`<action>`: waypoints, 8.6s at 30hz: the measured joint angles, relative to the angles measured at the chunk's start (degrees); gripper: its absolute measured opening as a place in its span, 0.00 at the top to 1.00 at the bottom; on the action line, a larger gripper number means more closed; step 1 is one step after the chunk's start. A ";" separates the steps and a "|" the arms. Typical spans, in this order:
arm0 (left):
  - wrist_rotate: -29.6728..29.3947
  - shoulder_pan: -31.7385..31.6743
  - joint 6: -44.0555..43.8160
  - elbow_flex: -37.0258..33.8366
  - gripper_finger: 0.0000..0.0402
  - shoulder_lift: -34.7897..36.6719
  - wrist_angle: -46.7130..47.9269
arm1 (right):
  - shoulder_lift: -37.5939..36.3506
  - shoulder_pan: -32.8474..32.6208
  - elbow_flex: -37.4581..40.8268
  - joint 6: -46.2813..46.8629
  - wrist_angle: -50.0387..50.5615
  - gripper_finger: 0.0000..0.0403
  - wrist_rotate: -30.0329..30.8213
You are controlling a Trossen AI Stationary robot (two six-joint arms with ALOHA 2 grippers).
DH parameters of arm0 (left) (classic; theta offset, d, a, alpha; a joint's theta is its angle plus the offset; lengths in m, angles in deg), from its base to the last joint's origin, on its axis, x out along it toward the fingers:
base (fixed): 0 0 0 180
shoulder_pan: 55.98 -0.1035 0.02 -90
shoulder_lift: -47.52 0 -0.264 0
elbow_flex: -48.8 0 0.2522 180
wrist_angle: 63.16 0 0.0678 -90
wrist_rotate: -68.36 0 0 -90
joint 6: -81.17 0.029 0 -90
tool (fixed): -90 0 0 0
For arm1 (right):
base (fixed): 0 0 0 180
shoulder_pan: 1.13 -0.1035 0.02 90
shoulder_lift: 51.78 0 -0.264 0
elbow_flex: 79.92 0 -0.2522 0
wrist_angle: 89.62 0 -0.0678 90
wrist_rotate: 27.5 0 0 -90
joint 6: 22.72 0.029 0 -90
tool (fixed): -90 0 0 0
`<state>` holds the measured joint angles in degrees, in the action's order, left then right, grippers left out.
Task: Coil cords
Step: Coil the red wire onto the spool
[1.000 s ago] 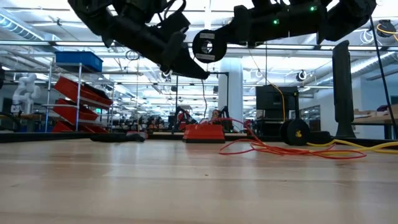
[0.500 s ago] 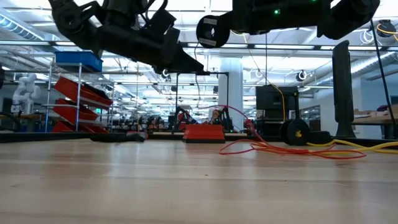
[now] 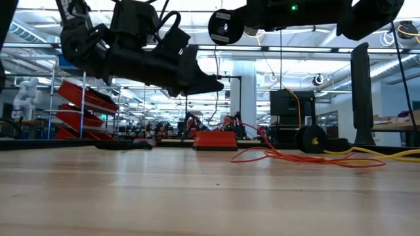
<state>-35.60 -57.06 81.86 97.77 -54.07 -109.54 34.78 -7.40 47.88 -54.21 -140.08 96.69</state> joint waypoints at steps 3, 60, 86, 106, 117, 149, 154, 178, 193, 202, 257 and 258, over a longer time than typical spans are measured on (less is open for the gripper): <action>-0.40 0.00 -1.01 0.00 0.91 -1.24 -0.41 | 0.00 -0.02 0.00 -0.71 -0.19 1.00 0.50; -6.09 3.04 -3.15 12.54 1.00 -13.10 4.33 | 3.24 4.50 0.02 11.12 4.52 1.00 4.87; -6.98 0.72 -4.82 12.75 1.00 -13.08 10.27 | 7.70 8.60 0.02 25.63 -1.93 1.00 -9.14; -2.92 0.61 -2.28 16.33 1.00 -12.76 14.62 | 19.04 11.00 -3.32 27.95 -6.27 1.00 -9.25; -1.01 0.70 -4.58 16.33 1.00 -12.54 18.02 | 18.97 10.60 -3.24 29.58 -2.92 1.00 -9.04; -3.82 1.73 -6.61 14.99 1.00 -1.80 28.96 | 14.94 7.49 -3.13 25.91 5.42 1.00 -5.95; -3.83 1.82 -6.38 14.99 1.00 -1.78 30.05 | 15.04 6.52 -3.04 23.76 5.47 1.00 -3.50; -5.67 1.86 -5.92 14.95 1.00 -1.60 30.41 | 15.18 6.77 -3.04 17.49 5.32 1.00 2.00; -7.00 1.79 -6.17 14.97 1.00 -1.60 30.51 | 14.99 7.63 -3.13 18.63 8.97 1.00 3.44; -7.40 1.18 -5.84 14.99 1.00 -1.60 30.51 | 15.06 7.79 -2.97 19.15 5.52 1.00 1.27; -14.34 3.05 1.74 14.93 1.00 7.97 38.14 | 11.04 3.04 -2.86 16.60 2.43 1.00 -0.18; -14.33 3.13 1.74 14.93 1.00 8.11 38.38 | 11.04 3.02 -2.86 16.40 2.59 1.00 -0.08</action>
<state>-49.93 -53.93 83.60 112.69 -45.97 -71.16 45.82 -4.38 45.02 -37.81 -137.50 96.61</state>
